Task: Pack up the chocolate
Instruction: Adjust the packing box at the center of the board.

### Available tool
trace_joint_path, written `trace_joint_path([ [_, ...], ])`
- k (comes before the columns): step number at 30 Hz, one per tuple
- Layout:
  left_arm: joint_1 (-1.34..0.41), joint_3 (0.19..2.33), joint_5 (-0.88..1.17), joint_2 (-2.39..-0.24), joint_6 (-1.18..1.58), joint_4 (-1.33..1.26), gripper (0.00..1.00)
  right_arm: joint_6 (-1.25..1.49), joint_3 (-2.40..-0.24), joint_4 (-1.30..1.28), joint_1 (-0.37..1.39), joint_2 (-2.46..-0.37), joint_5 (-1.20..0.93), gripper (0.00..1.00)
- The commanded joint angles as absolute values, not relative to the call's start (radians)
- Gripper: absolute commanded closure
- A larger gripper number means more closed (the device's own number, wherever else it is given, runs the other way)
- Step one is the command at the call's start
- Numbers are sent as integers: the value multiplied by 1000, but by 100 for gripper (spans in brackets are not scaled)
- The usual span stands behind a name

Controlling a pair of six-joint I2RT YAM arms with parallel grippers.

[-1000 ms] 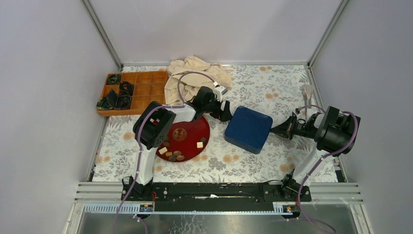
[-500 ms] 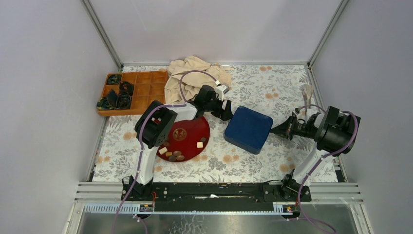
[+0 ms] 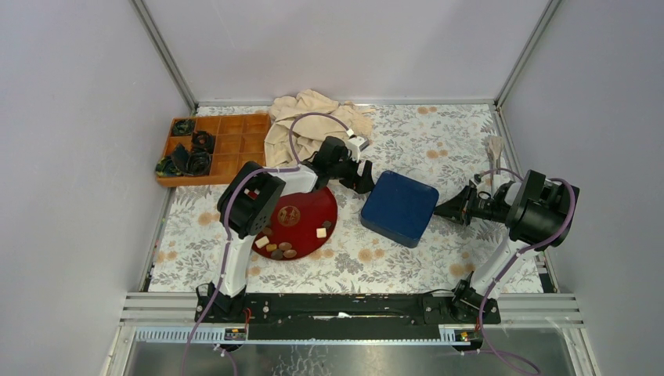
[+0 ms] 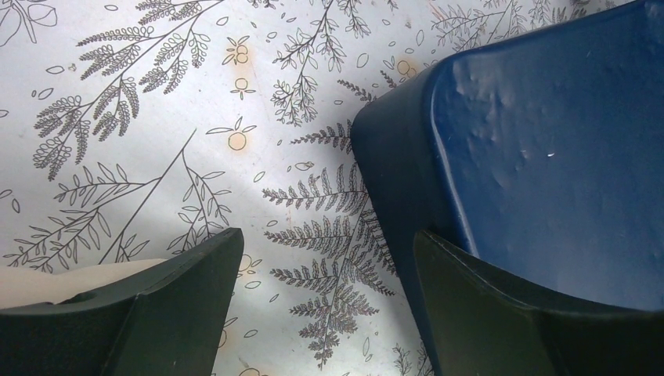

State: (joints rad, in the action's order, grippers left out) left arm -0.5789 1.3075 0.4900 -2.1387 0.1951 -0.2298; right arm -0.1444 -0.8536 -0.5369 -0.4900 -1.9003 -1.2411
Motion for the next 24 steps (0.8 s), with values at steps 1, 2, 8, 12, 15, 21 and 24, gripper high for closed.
trace_joint_path([
  [1, -663, 1318, 594, -2183, 219, -181, 11, -137, -877, -571, -440, -1911, -1349, 71],
  [2, -664, 1319, 595, -2185, 219, -181, 11, -137, -877, -571, -439, -1911, -1352, 69],
  [8, -672, 1320, 598, -2190, 218, -181, 11, -147, -882, -581, -433, -1914, -1359, 63],
  [12, -671, 1320, 598, -2191, 219, -181, 11, -147, -883, -583, -433, -1907, -1352, 79],
  [15, -672, 1320, 599, -2190, 219, -181, 11, -140, -882, -578, -432, -1903, -1355, 91],
  [21, -672, 1318, 592, -2186, 216, -177, 11, -138, -884, -581, -434, -1896, -1339, 100],
  [24, -671, 1315, 575, -2174, 213, -170, 11, -122, -875, -559, -460, -1850, -1246, 100],
])
